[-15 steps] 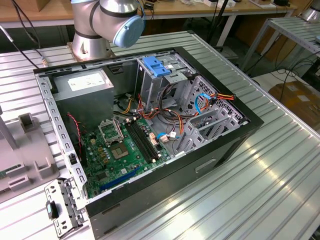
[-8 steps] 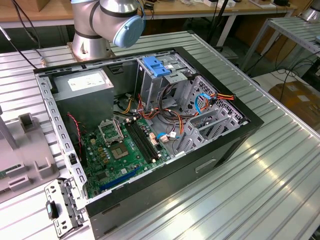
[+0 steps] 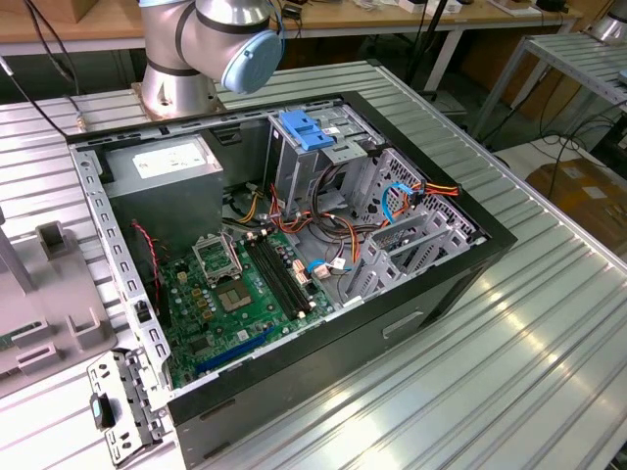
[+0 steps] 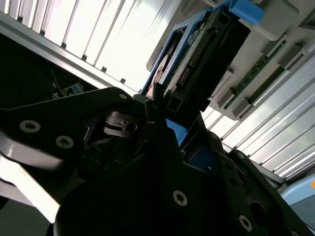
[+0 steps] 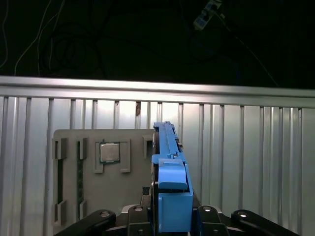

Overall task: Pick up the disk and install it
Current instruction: 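Pick up the disk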

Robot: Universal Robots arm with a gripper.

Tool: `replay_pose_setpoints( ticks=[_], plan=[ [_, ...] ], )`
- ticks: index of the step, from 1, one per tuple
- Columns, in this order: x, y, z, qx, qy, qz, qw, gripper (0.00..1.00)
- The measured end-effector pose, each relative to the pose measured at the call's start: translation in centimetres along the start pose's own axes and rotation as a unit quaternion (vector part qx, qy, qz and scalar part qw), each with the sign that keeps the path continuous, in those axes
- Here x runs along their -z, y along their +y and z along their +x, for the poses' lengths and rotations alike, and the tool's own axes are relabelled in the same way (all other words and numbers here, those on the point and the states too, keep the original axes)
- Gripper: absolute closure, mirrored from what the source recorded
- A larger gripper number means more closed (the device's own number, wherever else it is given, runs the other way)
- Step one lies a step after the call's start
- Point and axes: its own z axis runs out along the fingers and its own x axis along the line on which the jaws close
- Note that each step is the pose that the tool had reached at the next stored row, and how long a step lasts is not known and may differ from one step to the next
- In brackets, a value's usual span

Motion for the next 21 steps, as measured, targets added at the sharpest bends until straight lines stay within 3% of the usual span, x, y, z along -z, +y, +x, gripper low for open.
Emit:
replay_pose_setpoints(
  ticks=[11,21],
  plan=[
    [1.1,0.05,-0.05,0.0,-0.0001,0.0,1.0,0.63],
    [2.58,0.11,-0.11,0.0,-0.0003,0.0,1.0,0.63]
  ],
)
